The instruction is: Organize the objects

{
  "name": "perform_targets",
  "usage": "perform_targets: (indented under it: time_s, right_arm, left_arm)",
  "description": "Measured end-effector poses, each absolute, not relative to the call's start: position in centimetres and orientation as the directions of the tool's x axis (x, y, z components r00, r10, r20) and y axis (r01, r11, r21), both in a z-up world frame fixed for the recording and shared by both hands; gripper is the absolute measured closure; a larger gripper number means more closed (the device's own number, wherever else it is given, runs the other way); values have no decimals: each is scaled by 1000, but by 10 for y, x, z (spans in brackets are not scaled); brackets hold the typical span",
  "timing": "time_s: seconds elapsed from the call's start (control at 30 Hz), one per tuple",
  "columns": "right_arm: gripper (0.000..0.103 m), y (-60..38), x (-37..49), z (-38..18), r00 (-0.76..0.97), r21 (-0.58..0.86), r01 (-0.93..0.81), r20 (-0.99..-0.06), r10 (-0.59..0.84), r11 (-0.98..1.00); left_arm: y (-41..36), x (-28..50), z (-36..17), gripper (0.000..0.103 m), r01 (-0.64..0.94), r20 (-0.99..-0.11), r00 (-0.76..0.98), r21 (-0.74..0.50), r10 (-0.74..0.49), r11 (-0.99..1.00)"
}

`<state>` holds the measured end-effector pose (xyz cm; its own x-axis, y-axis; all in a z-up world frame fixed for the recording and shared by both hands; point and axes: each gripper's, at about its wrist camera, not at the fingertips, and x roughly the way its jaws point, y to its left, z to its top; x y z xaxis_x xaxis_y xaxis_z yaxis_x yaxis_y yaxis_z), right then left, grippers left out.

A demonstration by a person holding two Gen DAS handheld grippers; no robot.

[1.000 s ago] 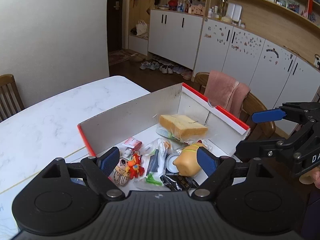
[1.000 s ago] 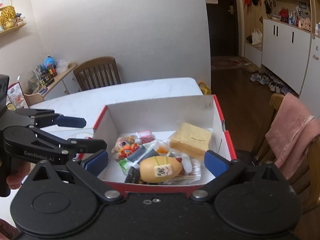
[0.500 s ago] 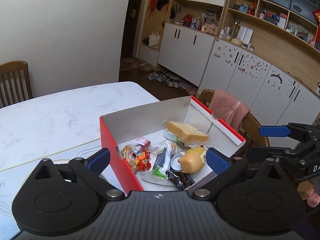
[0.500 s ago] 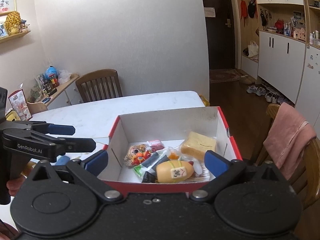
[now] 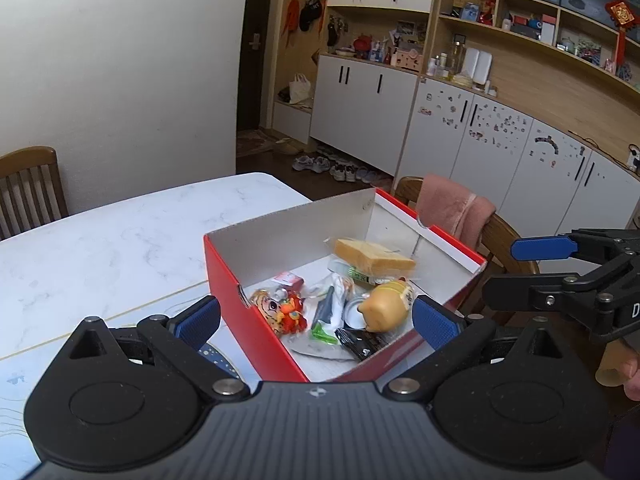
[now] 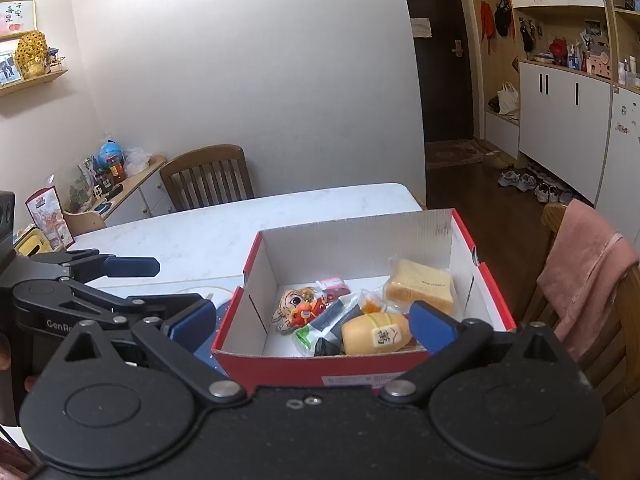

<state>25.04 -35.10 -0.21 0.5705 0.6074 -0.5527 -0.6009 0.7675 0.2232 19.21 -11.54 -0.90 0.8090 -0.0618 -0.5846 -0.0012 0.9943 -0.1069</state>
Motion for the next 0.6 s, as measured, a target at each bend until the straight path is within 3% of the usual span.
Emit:
perform_targets:
  time_s: [0.6]
  right_arm:
    - [0,-351,250,-6,566,252,-576,-564,601,778]
  left_arm:
    - [-119,190,-13,1,11,-581,812,-90,-61,996]
